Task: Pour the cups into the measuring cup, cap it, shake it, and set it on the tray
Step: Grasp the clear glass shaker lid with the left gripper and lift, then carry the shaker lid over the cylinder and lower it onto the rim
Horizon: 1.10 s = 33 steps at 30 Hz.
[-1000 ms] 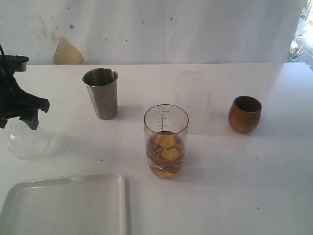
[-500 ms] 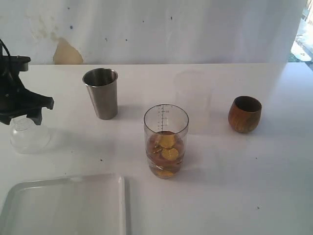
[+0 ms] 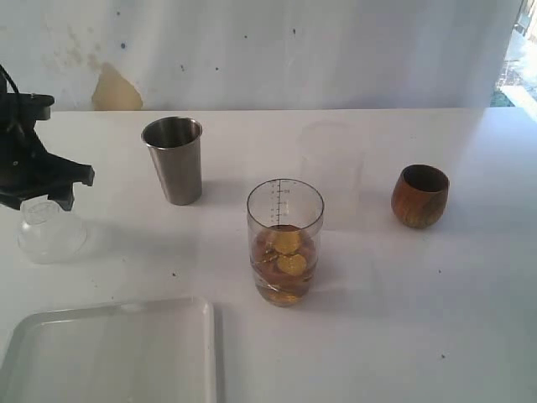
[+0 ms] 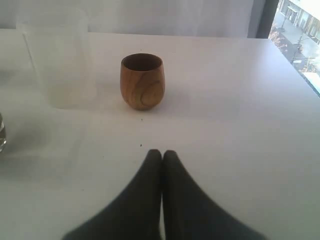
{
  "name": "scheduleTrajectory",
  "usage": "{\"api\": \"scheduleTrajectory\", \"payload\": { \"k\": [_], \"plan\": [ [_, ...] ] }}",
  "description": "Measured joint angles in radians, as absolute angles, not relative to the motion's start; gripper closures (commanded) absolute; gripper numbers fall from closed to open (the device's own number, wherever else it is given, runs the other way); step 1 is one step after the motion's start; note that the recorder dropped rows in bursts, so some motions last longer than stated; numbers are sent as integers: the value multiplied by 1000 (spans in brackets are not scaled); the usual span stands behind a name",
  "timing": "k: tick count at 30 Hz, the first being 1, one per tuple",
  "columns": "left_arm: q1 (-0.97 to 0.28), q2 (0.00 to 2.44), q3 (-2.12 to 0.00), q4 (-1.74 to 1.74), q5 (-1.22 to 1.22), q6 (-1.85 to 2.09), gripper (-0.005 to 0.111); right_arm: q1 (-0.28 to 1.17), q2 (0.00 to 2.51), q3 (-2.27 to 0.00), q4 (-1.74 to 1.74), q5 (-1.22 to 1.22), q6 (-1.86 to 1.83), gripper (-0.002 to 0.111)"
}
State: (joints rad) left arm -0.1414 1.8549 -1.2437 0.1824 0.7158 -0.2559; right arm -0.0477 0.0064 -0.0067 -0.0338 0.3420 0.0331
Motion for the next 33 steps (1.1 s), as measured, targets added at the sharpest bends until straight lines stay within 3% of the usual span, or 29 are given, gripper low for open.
{"api": "scheduleTrajectory", "payload": {
  "k": [4,8,9,24,33],
  "plan": [
    [-141,1883,-1244,178,741,-256,63,-48,6,-7,-34,342,33,108],
    [-141,1883,-1245,176,745,-251,102,-48,6,-7,-34,342,33,108],
    [-141,1883,-1245,176,745,-241,106,-48,6,-7,-34,342,33,108],
    [-151,1702,-1301,53,859,-20,107,-48,6,-7,-34,342,33,108],
    [-335,1629,-1514,15,1070,21,107,-48,6,-7,-34,342,33,108]
  ]
}}
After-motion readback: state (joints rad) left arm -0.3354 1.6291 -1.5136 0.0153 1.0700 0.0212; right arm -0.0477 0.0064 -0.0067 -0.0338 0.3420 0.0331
